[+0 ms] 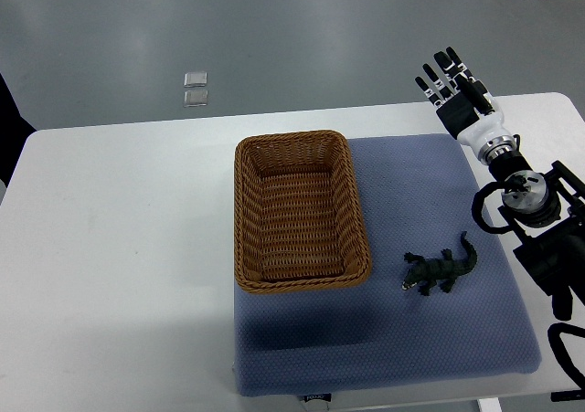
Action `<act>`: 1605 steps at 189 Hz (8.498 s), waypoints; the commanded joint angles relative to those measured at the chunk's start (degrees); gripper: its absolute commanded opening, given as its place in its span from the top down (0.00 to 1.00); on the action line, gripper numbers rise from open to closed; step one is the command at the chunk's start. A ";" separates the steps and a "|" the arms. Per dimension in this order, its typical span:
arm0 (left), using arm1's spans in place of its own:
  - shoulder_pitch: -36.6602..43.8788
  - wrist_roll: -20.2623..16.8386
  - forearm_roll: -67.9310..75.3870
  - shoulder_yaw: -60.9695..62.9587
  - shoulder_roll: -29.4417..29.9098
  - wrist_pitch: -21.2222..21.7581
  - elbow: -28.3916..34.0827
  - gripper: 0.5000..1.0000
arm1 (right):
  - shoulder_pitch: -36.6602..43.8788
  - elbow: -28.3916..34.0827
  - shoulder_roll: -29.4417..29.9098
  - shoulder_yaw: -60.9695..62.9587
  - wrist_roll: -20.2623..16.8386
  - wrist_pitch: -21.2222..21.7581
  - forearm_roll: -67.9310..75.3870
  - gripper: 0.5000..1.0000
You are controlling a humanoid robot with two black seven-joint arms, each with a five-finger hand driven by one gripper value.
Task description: Place crocodile in brown basket with right hand
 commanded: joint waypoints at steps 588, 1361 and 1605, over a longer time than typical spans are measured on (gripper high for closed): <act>-0.70 0.61 -0.01 0.09 0.00 0.00 0.26 0.00 | -10.91 51.07 -40.96 -35.77 -16.79 1.98 -66.28 0.16; -1.49 0.61 0.08 0.44 0.00 -0.09 -0.01 0.00 | 17.74 16.88 -3.87 -39.91 -11.60 -1.36 -71.64 0.14; -1.49 0.61 0.25 0.44 0.00 -0.09 -0.18 0.00 | 0.86 0.35 -3.26 -2.81 -1.58 4.00 10.01 0.11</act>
